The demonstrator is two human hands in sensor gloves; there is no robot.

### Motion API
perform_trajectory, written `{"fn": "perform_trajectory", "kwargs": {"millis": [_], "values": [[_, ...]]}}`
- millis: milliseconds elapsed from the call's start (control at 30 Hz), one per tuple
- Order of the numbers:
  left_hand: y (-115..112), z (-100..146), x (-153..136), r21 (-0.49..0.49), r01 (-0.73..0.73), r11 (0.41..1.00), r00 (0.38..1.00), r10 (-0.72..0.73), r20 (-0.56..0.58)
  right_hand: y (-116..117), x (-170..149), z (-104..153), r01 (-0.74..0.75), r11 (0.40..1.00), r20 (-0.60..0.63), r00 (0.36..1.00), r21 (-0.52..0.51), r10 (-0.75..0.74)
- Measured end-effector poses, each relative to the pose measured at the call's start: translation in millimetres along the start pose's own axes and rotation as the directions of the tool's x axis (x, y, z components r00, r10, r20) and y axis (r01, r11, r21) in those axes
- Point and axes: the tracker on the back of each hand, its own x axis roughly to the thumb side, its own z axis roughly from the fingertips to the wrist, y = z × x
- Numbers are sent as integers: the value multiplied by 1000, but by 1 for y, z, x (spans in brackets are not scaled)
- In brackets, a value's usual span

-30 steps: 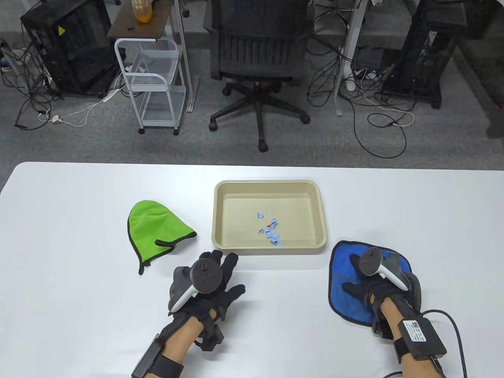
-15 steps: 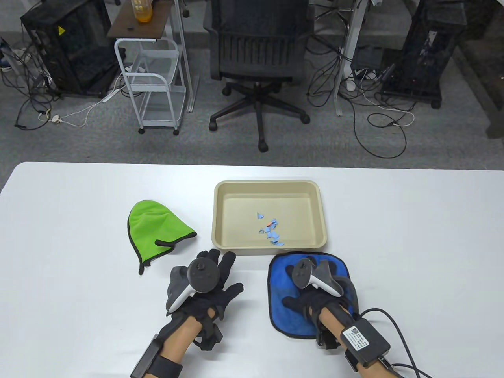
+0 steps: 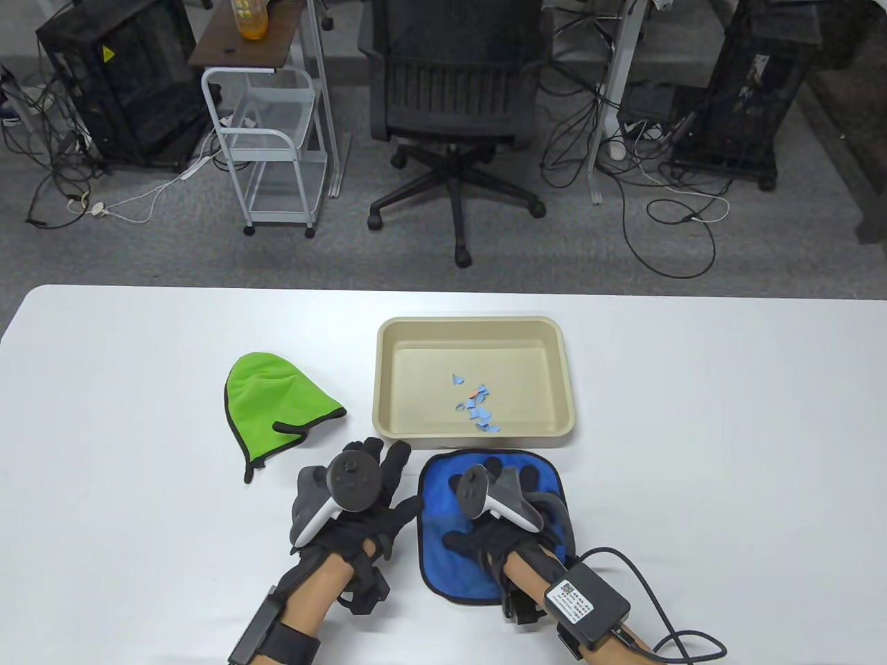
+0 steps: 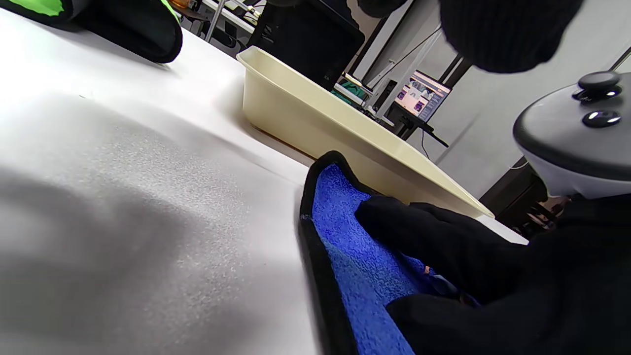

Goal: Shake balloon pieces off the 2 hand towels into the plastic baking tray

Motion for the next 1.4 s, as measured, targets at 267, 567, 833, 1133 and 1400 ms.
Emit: {"fn": "perform_trajectory", "kwargs": {"millis": [267,567,833,1133,1400], "values": [[-1,-1,0,-6,5,1000,1000,-5,0,-6,-1,4,33,998,34,999,-57,-31],[-1,-2,0,-5,3,1000,1000,-3,2,-39,-9,29,71,982,106,993,-172,-53],[0,-2,-1,5,-2,1000,1000,2,3,-77,-54,52,230,905,231,961,-357,-153],[-4,-4,-3,-7,14,1000,1000,-14,-6,-72,-117,39,230,815,99,973,-532,-210],[-4,-3,-4,-5,13,1000,1000,-13,-8,-41,-122,3,96,922,-89,986,-374,-139]]}}
